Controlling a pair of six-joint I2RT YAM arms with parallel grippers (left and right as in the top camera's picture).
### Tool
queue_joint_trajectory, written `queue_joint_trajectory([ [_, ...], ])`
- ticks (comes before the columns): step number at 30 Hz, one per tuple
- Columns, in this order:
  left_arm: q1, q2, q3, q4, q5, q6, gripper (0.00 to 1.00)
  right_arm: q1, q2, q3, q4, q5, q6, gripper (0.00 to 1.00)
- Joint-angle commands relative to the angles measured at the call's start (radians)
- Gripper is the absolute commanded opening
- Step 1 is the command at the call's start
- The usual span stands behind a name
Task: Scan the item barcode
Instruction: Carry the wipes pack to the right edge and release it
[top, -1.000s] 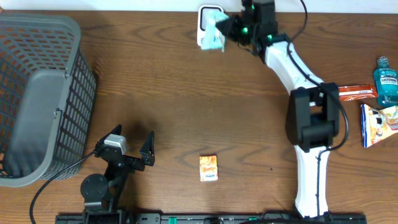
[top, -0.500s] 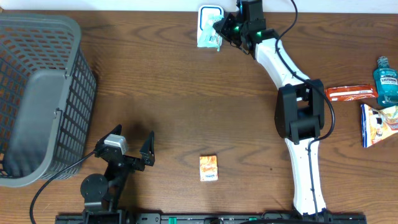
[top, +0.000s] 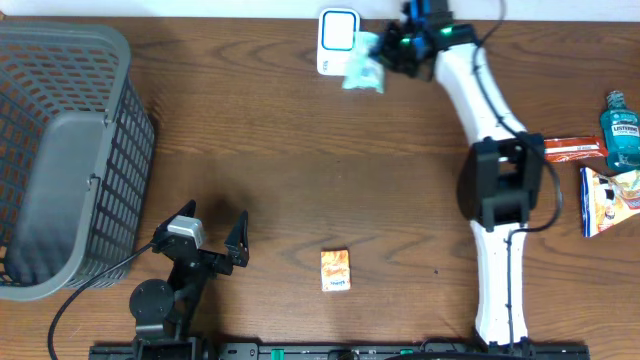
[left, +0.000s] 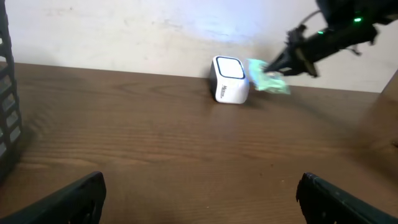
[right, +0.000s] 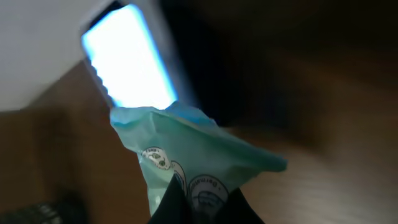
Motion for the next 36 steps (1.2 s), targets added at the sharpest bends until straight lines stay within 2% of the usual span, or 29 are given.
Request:
queue_joint_trajectory([
  [1, 0.001, -0.003, -0.028, -0.016, 0.016, -0.001, 0.98, -0.098, -0.081, 0.032, -0.087, 0.138, -0.055, 0.01],
  [4, 0.001, -0.003, -0.028, -0.016, 0.016, -0.001, 0.98, -0.177, -0.077, 0.025, -0.161, 0.249, -0.054, 0.01],
  [9, 0.001, -0.003, -0.028, -0.016, 0.017, -0.001, 0.98, -0.310, -0.067, -0.023, -0.170, 0.404, 0.018, 0.01],
  [12, 0.001, -0.003, -0.028, -0.016, 0.016, -0.001, 0.98, -0.385, -0.063, -0.048, -0.158, 0.418, 0.070, 0.01],
  [18, 0.001, -0.003, -0.028, -0.016, 0.017, -0.002, 0.98, -0.509, -0.062, -0.101, -0.116, 0.452, 0.069, 0.01],
  [25, 0.001, -0.003, -0.028, -0.016, 0.017, -0.001, 0.98, -0.599, -0.065, -0.106, -0.167, 0.453, 0.042, 0.02],
  [26, 0.001, -0.003, -0.028, -0.016, 0.017, -0.001, 0.98, -0.609, -0.066, -0.104, -0.174, 0.448, 0.042, 0.06],
  [27, 0.001, -0.003, -0.028, -0.016, 0.016, -0.001, 0.98, -0.621, -0.072, -0.102, -0.183, 0.435, 0.043, 0.16],
  [28, 0.001, -0.003, -0.028, -0.016, 0.017, -0.001, 0.98, -0.634, -0.079, -0.101, -0.190, 0.417, 0.043, 0.32],
  [30, 0.001, -0.003, -0.028, -0.016, 0.016, -0.001, 0.98, -0.658, -0.103, -0.101, -0.195, 0.376, 0.042, 0.57],
  [32, 0.001, -0.003, -0.028, -0.016, 0.017, -0.002, 0.98, -0.682, -0.141, -0.101, -0.195, 0.327, 0.042, 0.78],
  [36, 0.001, -0.003, -0.028, -0.016, 0.016, -0.001, 0.98, -0.708, -0.266, -0.101, -0.216, 0.229, 0.039, 0.97],
])
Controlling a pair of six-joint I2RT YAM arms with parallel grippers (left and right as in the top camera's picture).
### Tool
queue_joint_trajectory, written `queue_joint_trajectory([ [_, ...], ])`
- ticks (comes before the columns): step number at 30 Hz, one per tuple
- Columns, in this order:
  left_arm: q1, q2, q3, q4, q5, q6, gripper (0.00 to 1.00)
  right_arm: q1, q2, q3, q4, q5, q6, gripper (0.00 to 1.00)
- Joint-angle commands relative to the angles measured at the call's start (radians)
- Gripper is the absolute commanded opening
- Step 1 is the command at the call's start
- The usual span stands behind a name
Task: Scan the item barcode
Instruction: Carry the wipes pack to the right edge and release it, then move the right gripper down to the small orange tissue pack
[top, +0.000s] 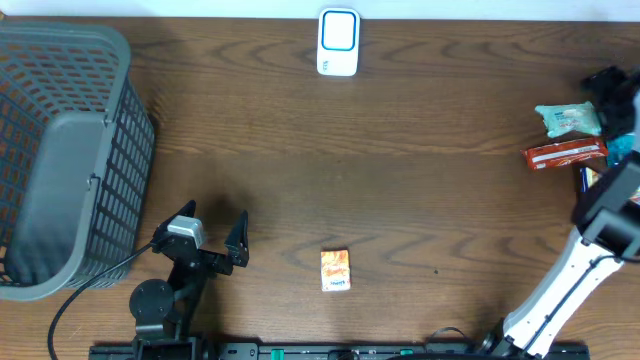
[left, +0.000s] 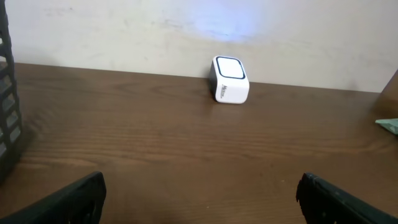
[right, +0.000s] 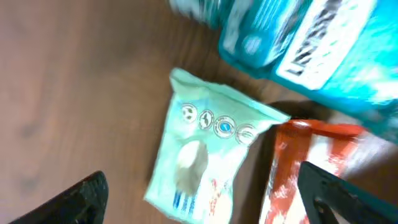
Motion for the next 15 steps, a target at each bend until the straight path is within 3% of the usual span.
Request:
queue_joint_trajectory([
  [1, 0.001, -0.003, -0.028, -0.016, 0.016, -0.001, 0.98, -0.013, -0.182, 0.007, -0.022, -0.097, -0.005, 0.99],
  [8, 0.001, -0.003, -0.028, -0.016, 0.016, -0.001, 0.98, 0.080, -0.383, 0.007, -0.211, -0.101, -0.004, 0.99],
  [15, 0.001, -0.003, -0.028, -0.016, 0.017, -0.001, 0.98, 0.316, -0.450, 0.007, -0.514, -0.232, -0.064, 0.99],
])
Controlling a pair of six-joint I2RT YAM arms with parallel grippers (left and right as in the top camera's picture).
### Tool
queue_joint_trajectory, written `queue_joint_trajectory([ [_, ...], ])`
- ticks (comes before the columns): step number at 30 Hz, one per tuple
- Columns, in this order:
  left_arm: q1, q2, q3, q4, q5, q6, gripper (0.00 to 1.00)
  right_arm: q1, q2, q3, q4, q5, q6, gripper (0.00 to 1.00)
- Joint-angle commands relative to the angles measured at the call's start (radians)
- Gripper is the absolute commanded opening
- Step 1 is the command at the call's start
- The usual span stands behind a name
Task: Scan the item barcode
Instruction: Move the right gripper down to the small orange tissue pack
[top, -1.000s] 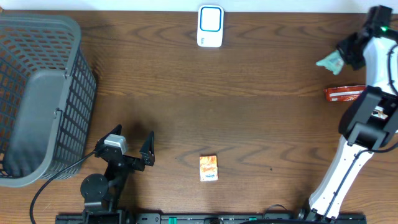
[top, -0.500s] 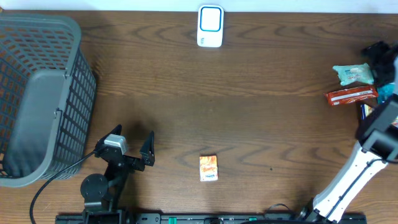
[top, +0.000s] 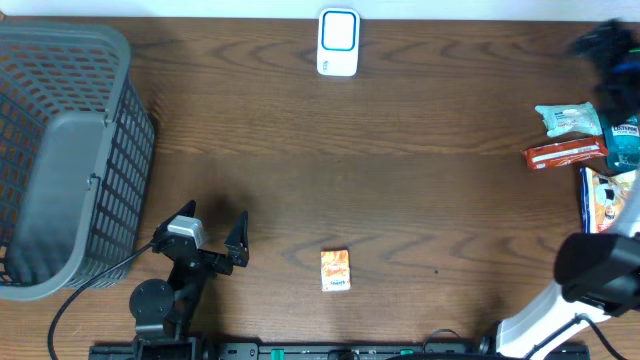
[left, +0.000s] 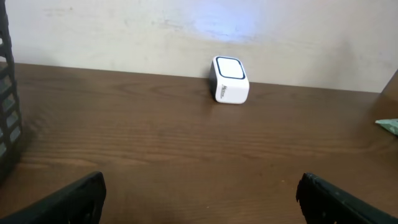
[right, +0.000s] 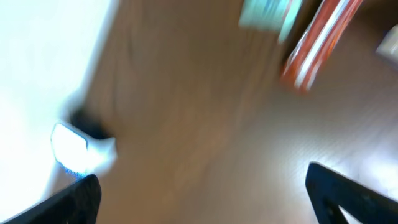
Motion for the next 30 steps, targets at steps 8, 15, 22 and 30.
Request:
queue_joint_trajectory([
  [8, 0.001, -0.003, -0.028, -0.016, 0.016, -0.002, 0.98, 0.412, 0.013, -0.010, -0.190, -0.104, -0.344, 0.99],
  [15, 0.001, -0.003, -0.028, -0.016, 0.016, -0.001, 0.98, 0.644, 0.013, -0.011, -0.230, -0.099, -0.467, 0.99],
  [22, 0.001, -0.003, -0.028, -0.016, 0.016, -0.001, 0.98, 0.846, 0.013, -0.048, -0.200, 0.034, -0.382, 0.99],
  [30, 0.001, -0.003, -0.028, -0.016, 0.017, -0.001, 0.98, 1.001, 0.013, -0.221, -0.153, 0.062, -0.220, 0.99],
])
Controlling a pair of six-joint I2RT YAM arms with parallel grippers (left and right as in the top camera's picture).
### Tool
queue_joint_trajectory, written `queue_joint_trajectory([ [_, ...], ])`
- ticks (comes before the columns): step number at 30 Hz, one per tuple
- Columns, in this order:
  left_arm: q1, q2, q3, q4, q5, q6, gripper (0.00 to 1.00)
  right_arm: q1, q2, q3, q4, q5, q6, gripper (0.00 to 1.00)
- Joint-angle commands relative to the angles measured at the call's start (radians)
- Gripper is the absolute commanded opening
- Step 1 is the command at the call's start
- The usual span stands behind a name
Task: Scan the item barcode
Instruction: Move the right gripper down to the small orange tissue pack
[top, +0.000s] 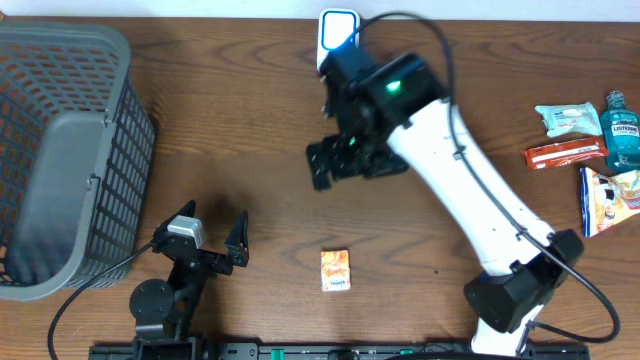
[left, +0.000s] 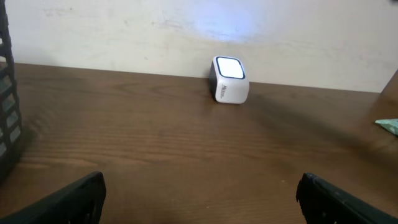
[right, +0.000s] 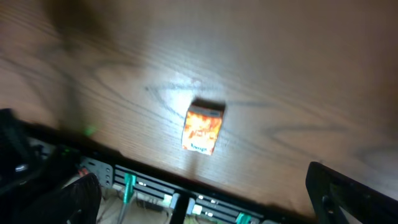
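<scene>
A small orange box (top: 336, 270) lies flat near the table's front edge, and shows in the right wrist view as the orange box (right: 203, 127). My right gripper (top: 350, 163) hangs open and empty over the table's middle, behind the box; in its own view the right gripper (right: 202, 190) looks down past the box to the front edge. The white scanner (top: 338, 30) stands at the back edge, its lit face towards the left wrist view's scanner (left: 230, 79). My left gripper (top: 205, 243) rests open at the front left, and its own view shows the left gripper (left: 199, 196) empty.
A grey basket (top: 60, 150) fills the left side. At the right edge lie a green wipes packet (top: 567, 118), a red packet (top: 565, 153), a teal mouthwash bottle (top: 622, 125) and a flat box (top: 605, 200). The right arm (top: 470, 200) crosses the table's right half.
My right gripper was at the table's far back right, by the pile of items. Now it is over the middle, open, with the orange box in its view. The left arm has not moved.
My right gripper held the green wipes packet in front of the scanner. Then the packet lay at the right edge beside the red packet and bottle, with the gripper open above it. The gripper then stood off from the pile, and now hangs over the table's middle.
</scene>
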Motion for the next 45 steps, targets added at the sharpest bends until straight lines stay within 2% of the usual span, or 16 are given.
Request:
queue_joint_trajectory([
  [1, 0.001, -0.003, -0.028, -0.016, 0.016, -0.002, 0.98, 0.046, 0.005, -0.085, 0.018, 0.038, 0.101, 0.99],
  [7, 0.001, -0.003, -0.028, -0.016, 0.016, -0.001, 0.98, 0.123, 0.005, -0.259, 0.064, 0.127, 0.256, 0.99],
  [10, 0.001, -0.003, -0.028, -0.016, 0.016, -0.002, 0.98, 0.152, 0.005, -0.335, 0.099, 0.126, 0.257, 0.99],
  [11, 0.001, -0.003, -0.028, -0.016, 0.016, -0.001, 0.98, 0.161, 0.005, -0.357, 0.111, 0.127, 0.248, 0.99],
  [15, 0.001, -0.003, -0.028, -0.016, 0.017, -0.001, 0.98, 0.195, 0.005, -0.423, 0.192, 0.127, 0.024, 0.99],
  [17, 0.001, -0.003, -0.028, -0.016, 0.017, -0.002, 0.98, 0.198, 0.005, -0.435, 0.222, 0.126, 0.016, 0.99],
  [20, 0.001, -0.003, -0.028, -0.016, 0.017, -0.002, 0.98, 0.192, 0.005, -0.436, 0.259, 0.129, 0.135, 0.99],
  [25, 0.001, -0.003, -0.028, -0.016, 0.016, -0.001, 0.98, 0.185, 0.005, -0.436, 0.290, 0.111, 0.608, 0.99],
  [26, 0.001, -0.003, -0.028, -0.016, 0.017, -0.002, 0.98, 0.189, 0.005, -0.436, 0.291, 0.111, 0.645, 0.99],
  [36, 0.001, -0.003, -0.028, -0.016, 0.016, -0.001, 0.98, 0.257, 0.006, -0.521, 0.403, 0.198, 0.771, 0.99],
  [42, 0.001, -0.003, -0.028, -0.016, 0.016, -0.002, 0.98, 0.274, 0.006, -0.652, 0.505, 0.190, 0.862, 0.83],
  [45, 0.001, -0.003, -0.028, -0.016, 0.016, -0.001, 0.98, 0.274, 0.006, -0.685, 0.527, 0.177, 0.861, 0.81],
])
